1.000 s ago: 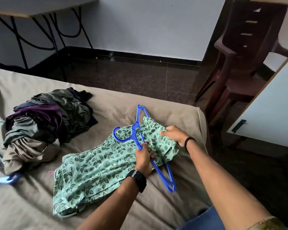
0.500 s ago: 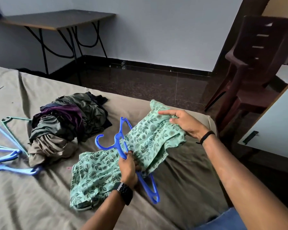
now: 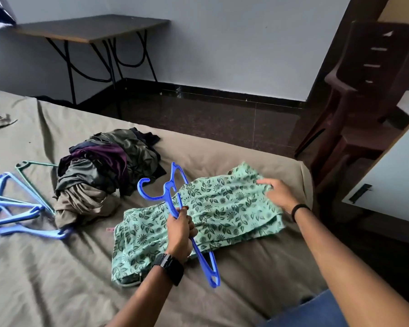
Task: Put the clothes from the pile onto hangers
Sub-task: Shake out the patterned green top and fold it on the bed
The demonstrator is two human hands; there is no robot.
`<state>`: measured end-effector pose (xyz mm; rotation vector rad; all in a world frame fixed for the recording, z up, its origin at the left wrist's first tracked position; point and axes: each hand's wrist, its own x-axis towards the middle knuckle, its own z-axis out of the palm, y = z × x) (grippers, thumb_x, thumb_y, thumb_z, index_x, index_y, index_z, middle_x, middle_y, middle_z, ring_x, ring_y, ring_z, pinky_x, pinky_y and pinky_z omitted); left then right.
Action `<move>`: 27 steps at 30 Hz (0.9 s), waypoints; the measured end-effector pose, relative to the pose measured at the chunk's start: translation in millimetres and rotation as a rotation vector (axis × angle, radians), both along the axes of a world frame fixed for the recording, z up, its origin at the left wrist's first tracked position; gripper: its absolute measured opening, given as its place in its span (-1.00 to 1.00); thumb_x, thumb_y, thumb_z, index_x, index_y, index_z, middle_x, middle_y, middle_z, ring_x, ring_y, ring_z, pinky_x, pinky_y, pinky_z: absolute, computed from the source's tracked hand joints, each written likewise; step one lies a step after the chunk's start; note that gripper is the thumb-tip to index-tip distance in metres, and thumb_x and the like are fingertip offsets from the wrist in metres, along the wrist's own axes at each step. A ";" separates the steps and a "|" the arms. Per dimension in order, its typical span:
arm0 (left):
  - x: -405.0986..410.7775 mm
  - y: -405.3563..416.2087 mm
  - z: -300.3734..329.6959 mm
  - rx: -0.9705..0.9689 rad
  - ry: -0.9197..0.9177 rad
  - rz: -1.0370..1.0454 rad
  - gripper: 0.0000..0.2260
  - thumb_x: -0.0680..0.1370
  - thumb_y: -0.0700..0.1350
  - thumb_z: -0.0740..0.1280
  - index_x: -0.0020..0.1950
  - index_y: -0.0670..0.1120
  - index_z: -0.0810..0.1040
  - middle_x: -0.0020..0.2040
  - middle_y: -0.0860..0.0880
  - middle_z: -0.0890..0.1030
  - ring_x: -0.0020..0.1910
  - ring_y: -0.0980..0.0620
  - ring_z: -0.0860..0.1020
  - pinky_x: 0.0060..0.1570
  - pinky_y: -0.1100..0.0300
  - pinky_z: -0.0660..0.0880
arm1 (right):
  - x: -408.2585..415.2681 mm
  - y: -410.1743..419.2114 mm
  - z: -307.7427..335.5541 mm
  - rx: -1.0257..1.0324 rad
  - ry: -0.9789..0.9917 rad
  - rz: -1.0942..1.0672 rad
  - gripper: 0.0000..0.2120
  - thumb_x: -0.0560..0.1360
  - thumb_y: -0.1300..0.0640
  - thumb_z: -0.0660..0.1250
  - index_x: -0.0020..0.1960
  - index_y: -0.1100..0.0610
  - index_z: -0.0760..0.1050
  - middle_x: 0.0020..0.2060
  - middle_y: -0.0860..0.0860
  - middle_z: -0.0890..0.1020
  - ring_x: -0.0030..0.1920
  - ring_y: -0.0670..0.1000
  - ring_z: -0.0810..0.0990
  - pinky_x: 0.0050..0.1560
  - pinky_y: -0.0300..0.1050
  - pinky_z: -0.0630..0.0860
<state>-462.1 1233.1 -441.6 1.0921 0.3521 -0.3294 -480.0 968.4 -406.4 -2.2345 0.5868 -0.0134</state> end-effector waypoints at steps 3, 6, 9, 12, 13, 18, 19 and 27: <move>-2.3 -3.8 14.6 0.002 -0.038 -0.008 -0.78 0.65 -0.22 0.10 -0.19 -0.04 0.25 -0.47 0.07 0.16 -0.59 0.18 0.10 -0.64 0.35 0.09 | -7.4 8.1 -4.0 -0.401 0.161 0.010 -0.45 0.50 0.41 0.12 0.39 0.01 0.39 0.32 0.14 0.39 0.09 0.06 0.47 0.03 -0.10 0.48; -5.9 -8.0 32.5 0.011 -0.098 -0.034 -0.81 0.66 -0.21 0.10 -0.15 -0.07 0.31 -0.45 0.07 0.15 -0.58 0.19 0.10 -0.64 0.35 0.09 | -10.4 47.1 11.2 -0.196 -0.004 0.139 -0.62 0.59 0.28 0.17 0.38 0.08 0.38 0.28 0.09 0.41 -0.18 -0.10 0.46 -0.27 -0.31 0.51; -9.4 -13.6 52.7 0.018 -0.185 -0.096 -0.83 0.66 -0.18 0.11 -0.12 -0.09 0.38 -0.46 0.07 0.15 -0.59 0.20 0.11 -0.63 0.35 0.08 | -8.9 97.7 20.3 0.074 -0.037 0.241 -0.57 0.60 0.04 0.22 0.43 0.12 0.30 0.31 0.09 0.45 0.01 -0.04 0.55 -0.10 -0.27 0.49; -12.8 -20.4 78.6 0.041 -0.282 -0.175 -0.85 0.65 -0.18 0.14 -0.10 -0.11 0.41 -0.47 0.07 0.16 -0.60 0.21 0.12 -0.65 0.37 0.11 | -1.3 133.0 20.5 0.198 -0.054 0.202 -0.50 0.55 0.07 0.24 0.44 0.17 0.25 0.18 0.12 0.54 0.08 0.02 0.53 0.05 -0.12 0.45; -12.8 -21.3 86.5 0.043 -0.294 -0.186 -0.86 0.65 -0.19 0.15 -0.09 -0.12 0.42 -0.48 0.07 0.17 -0.62 0.22 0.14 -0.66 0.38 0.12 | 0.9 140.1 22.2 0.254 -0.087 0.162 -0.50 0.52 0.10 0.24 0.42 0.18 0.27 0.08 0.09 0.57 0.00 0.00 0.54 0.04 -0.11 0.47; -1.4 -23.6 122.1 -0.030 -0.290 -0.266 -0.92 0.64 -0.18 0.17 0.05 -0.18 0.40 -0.42 0.01 0.20 -0.60 0.20 0.16 -0.64 0.37 0.12 | -2.3 130.0 48.8 0.365 -0.180 0.122 -0.45 0.44 -0.01 0.25 0.39 0.13 0.31 0.13 0.07 0.60 0.06 0.02 0.60 0.13 -0.01 0.52; 0.4 -27.4 128.2 -0.053 -0.285 -0.296 -0.91 0.64 -0.18 0.17 0.05 -0.19 0.40 -0.41 0.00 0.22 -0.59 0.19 0.18 -0.64 0.37 0.14 | -8.2 124.6 56.2 0.291 -0.187 0.110 -0.51 0.48 0.01 0.24 0.38 0.14 0.31 0.13 0.07 0.59 0.07 0.04 0.59 0.10 -0.03 0.51; 9.6 -90.3 168.2 -0.085 -0.273 -0.652 -0.71 0.54 0.09 0.30 -0.09 -0.14 0.54 -0.31 -0.05 0.48 -0.37 0.04 0.45 -0.27 0.21 0.41 | -81.7 73.1 100.0 0.173 -0.452 -0.111 -0.85 0.61 0.13 0.14 0.11 0.03 0.46 0.04 -0.05 0.53 0.09 -0.04 0.50 -0.10 -0.26 0.37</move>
